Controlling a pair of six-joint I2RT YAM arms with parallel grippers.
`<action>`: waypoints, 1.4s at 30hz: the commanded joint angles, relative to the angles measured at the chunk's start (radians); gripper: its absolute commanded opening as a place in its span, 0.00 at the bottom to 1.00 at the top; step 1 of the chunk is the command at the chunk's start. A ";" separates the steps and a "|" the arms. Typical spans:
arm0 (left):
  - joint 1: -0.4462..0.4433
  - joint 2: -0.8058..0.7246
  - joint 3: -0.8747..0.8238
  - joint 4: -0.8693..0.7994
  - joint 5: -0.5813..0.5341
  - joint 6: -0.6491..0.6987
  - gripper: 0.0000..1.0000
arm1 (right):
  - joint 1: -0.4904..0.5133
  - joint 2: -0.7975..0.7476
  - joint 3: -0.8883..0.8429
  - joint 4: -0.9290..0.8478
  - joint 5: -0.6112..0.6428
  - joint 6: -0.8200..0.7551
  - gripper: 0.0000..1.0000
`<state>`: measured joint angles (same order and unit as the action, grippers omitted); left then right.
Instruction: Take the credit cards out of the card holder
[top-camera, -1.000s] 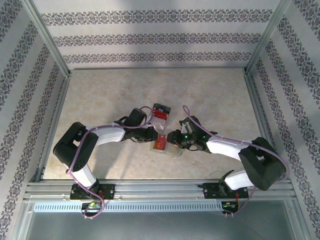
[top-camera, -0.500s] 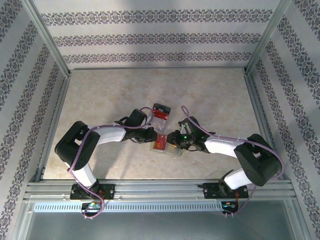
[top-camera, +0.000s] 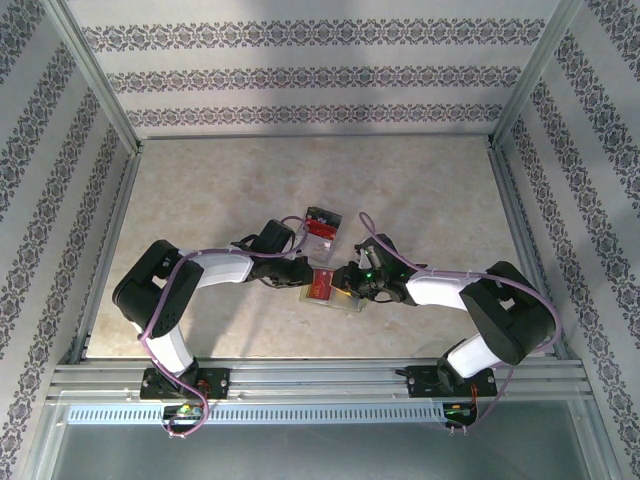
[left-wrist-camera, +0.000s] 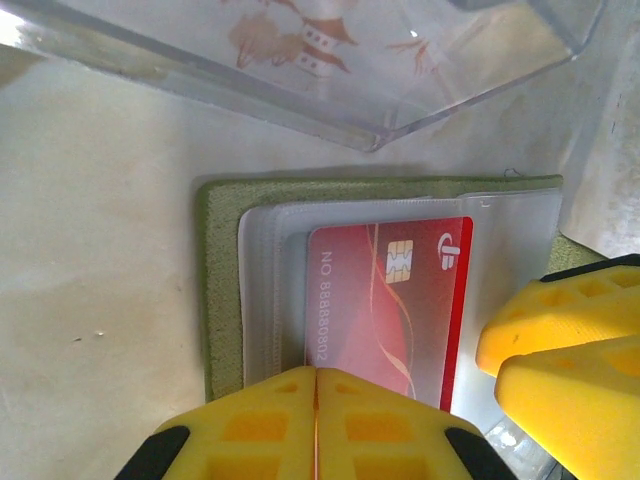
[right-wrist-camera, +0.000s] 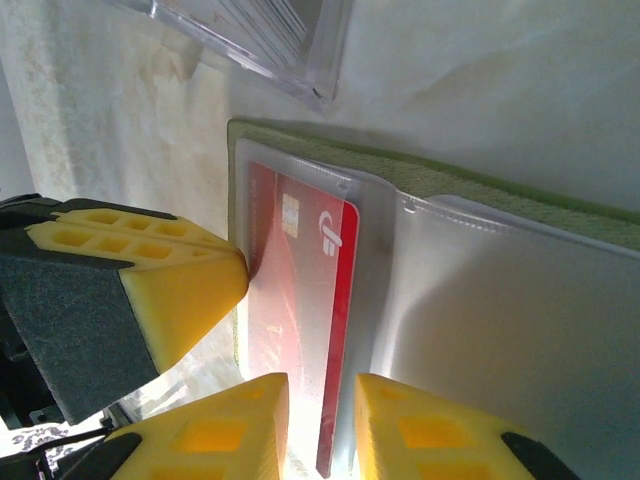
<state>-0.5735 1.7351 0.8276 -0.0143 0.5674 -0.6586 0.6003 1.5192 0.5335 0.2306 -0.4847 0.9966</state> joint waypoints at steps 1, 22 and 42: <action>0.012 0.020 0.015 -0.024 -0.017 0.025 0.08 | 0.011 0.019 -0.009 0.025 -0.015 0.002 0.24; 0.012 0.028 0.009 -0.037 -0.027 0.029 0.07 | 0.012 0.073 -0.028 0.097 -0.037 0.023 0.15; 0.012 0.041 0.016 -0.072 -0.055 0.040 0.07 | 0.010 0.023 -0.065 0.119 -0.030 0.034 0.04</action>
<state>-0.5735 1.7424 0.8356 -0.0185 0.5632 -0.6518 0.6003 1.5673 0.4950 0.3565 -0.5148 1.0264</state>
